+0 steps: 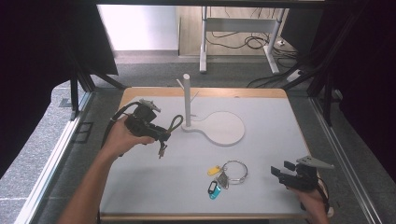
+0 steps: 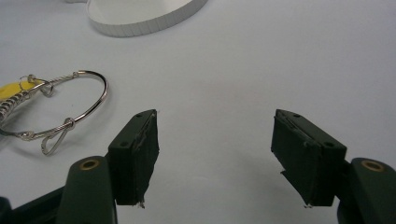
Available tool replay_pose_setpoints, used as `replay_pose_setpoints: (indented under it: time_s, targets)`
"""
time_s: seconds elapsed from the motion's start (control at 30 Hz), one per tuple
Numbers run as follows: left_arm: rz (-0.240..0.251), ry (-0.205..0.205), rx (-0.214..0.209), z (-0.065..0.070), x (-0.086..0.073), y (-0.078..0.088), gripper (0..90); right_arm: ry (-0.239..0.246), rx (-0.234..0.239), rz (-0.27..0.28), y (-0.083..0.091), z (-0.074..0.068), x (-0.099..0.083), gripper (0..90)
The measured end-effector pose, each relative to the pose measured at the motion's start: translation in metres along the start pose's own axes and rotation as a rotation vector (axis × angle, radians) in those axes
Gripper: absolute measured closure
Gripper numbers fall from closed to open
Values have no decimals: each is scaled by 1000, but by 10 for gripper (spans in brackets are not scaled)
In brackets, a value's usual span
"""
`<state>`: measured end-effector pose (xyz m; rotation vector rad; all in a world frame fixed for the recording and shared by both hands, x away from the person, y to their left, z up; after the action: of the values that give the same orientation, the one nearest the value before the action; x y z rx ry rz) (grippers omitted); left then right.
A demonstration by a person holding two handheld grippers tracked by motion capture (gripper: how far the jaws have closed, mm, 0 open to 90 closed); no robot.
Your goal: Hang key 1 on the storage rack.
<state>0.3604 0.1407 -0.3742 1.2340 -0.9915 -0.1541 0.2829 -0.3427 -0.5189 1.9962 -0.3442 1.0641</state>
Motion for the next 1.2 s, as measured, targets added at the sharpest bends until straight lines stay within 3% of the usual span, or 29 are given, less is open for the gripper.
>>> replay_pose_setpoints:
  time_s: [0.27, 0.77, 1.2]
  targets:
    - [8, 16, -2, -6, 7, 3, 671, -2, 0, 0, 0, 0, 0, 318]
    - [8, -7, 17, -16, 22, 9, 671, -2, 1, -12, -1, 1, -1, 320]
    - [-29, -9, 23, -32, 38, 8, 671, -2, 5, -21, -3, 0, -2, 320]
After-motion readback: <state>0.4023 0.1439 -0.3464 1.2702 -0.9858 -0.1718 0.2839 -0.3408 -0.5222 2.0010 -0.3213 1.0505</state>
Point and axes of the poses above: each handheld gripper's, and its own axes: y roughly backward along the jaws, x roughly out of its top, z roughly to its right, the point moved 3 cm from there along -y, roughly forward along the jaws, and after that the axes turned 14 degrees about x, right-handed, at the moved point
